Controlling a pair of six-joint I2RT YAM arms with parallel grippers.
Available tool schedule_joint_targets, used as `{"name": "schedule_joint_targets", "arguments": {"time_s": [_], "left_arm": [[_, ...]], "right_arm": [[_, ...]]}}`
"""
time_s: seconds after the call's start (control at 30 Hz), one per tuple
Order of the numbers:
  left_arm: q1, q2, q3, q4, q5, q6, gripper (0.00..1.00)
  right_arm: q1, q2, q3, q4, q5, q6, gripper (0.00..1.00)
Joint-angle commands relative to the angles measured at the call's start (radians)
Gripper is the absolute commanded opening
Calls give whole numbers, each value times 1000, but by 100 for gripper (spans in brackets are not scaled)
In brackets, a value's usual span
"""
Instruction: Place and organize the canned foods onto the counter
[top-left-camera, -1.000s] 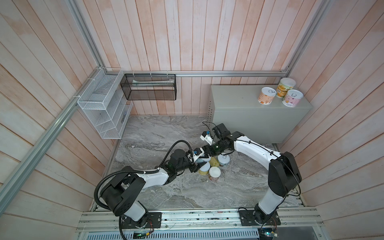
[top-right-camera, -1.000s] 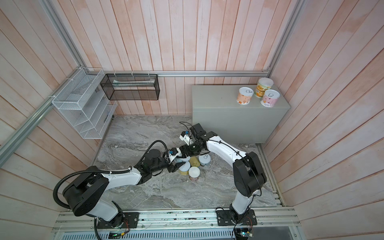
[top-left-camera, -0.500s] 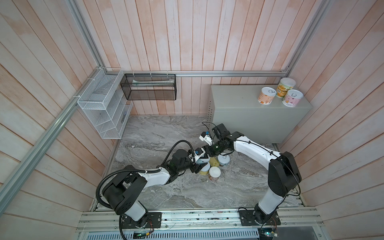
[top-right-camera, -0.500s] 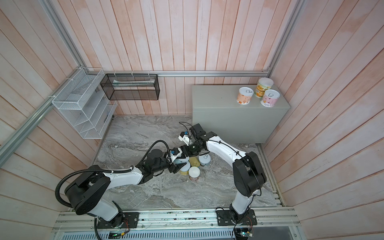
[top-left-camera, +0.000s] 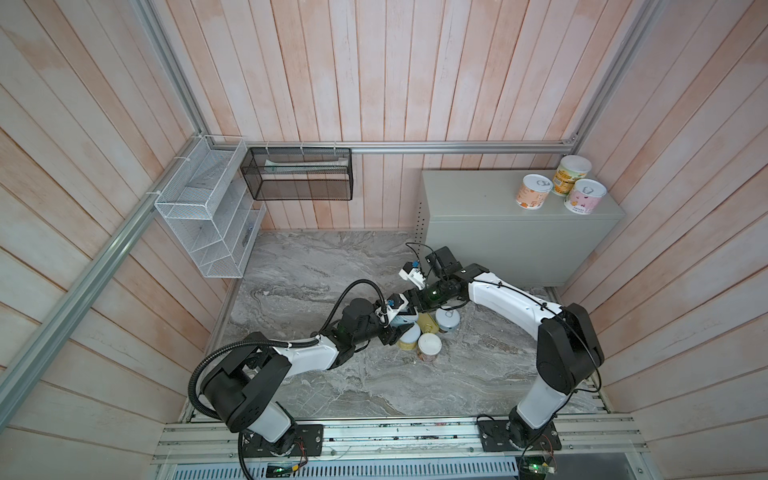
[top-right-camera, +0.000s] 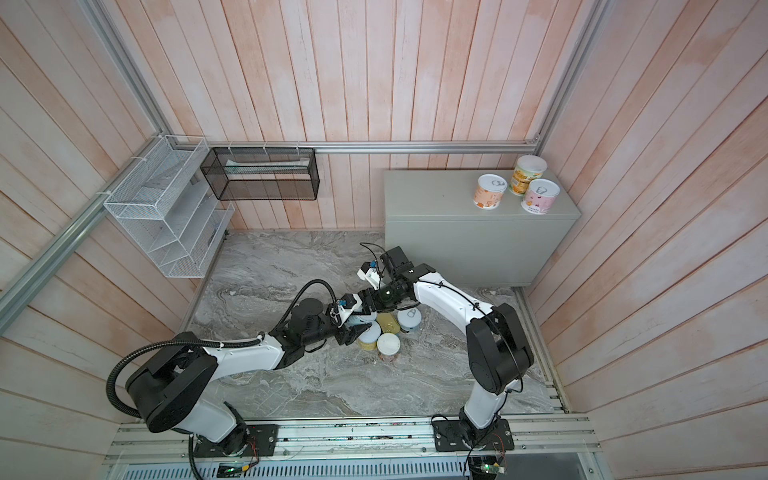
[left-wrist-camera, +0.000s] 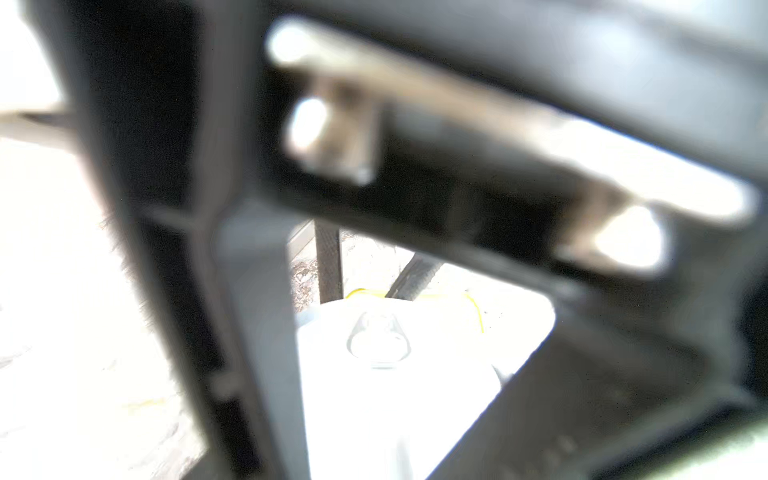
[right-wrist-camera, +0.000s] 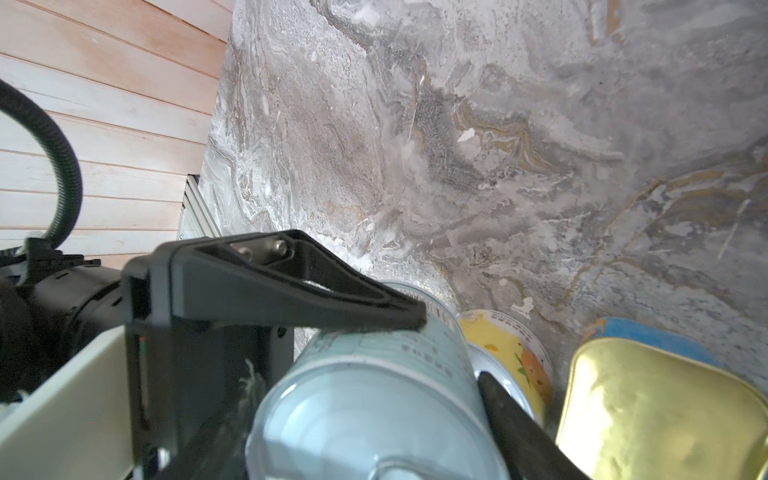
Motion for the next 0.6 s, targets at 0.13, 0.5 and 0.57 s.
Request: {"name": "schedule_joint_targets", "arguments": {"time_s": [0.13, 0.5, 0.57], "left_arm": [[24, -130, -3, 0, 81, -81, 46], [26, -175, -14, -7, 80, -98, 43], [31, -187, -9, -12, 84, -115, 43]], "right_arm": [[-7, -88, -45, 77, -14, 0, 77], [-17, -140, -54, 76, -19, 11, 88], [-19, -161, -71, 91, -3, 24, 94]]}}
